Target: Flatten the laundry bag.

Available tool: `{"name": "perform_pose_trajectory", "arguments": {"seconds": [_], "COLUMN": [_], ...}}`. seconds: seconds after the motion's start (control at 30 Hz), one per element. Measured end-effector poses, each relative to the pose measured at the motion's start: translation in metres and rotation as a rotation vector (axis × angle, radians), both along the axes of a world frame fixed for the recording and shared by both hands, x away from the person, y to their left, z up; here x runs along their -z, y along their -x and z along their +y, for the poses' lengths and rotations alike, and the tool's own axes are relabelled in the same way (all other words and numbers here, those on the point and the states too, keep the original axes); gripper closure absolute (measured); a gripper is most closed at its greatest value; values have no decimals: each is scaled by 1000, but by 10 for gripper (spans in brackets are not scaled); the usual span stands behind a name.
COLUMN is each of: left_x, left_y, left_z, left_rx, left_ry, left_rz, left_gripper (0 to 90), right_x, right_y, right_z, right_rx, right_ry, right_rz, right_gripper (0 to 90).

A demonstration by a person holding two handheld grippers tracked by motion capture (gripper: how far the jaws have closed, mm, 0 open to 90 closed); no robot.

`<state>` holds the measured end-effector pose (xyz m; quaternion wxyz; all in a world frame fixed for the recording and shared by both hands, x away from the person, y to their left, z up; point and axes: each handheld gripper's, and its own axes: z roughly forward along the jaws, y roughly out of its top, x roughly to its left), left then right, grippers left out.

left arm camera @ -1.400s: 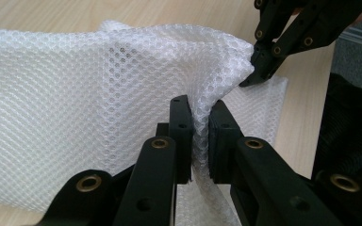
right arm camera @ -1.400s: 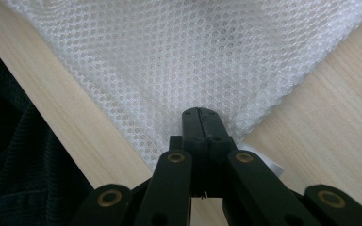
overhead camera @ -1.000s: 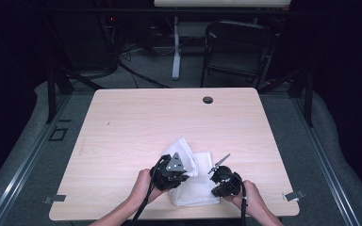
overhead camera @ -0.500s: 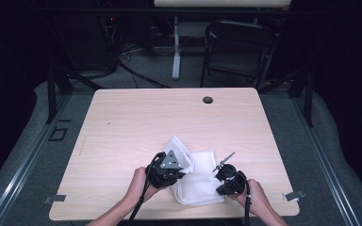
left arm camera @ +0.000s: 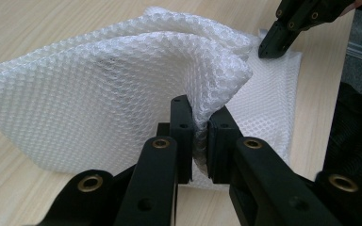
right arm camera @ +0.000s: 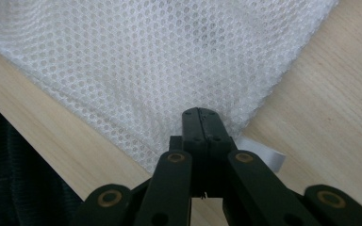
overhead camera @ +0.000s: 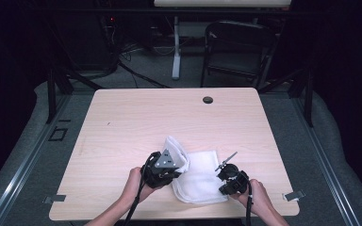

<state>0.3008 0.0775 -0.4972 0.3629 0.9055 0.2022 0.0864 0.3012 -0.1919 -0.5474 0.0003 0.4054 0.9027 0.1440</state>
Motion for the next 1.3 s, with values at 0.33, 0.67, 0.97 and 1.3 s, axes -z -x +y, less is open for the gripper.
{"name": "perform_pose_trajectory", "arguments": {"seconds": [0.33, 0.67, 0.97, 1.3], "left_x": [1, 6, 18, 23], "left_y": [-3, -2, -2, 0], "left_z": [8, 21, 37, 45], "left_rx": [-17, -31, -50, -62], "left_ry": [5, 8, -25, -50], "left_rz": [7, 57, 96, 122], "left_gripper": [834, 832, 825, 822], "right_x": [0, -1, -1, 0], "right_y": [1, 1, 2, 2], "right_z": [-4, -4, -4, -5], "right_rx": [28, 11, -10, -8], "right_ry": [-10, 13, 15, -4], "right_rz": [10, 6, 0, -1], "right_gripper": [900, 900, 900, 900]}}
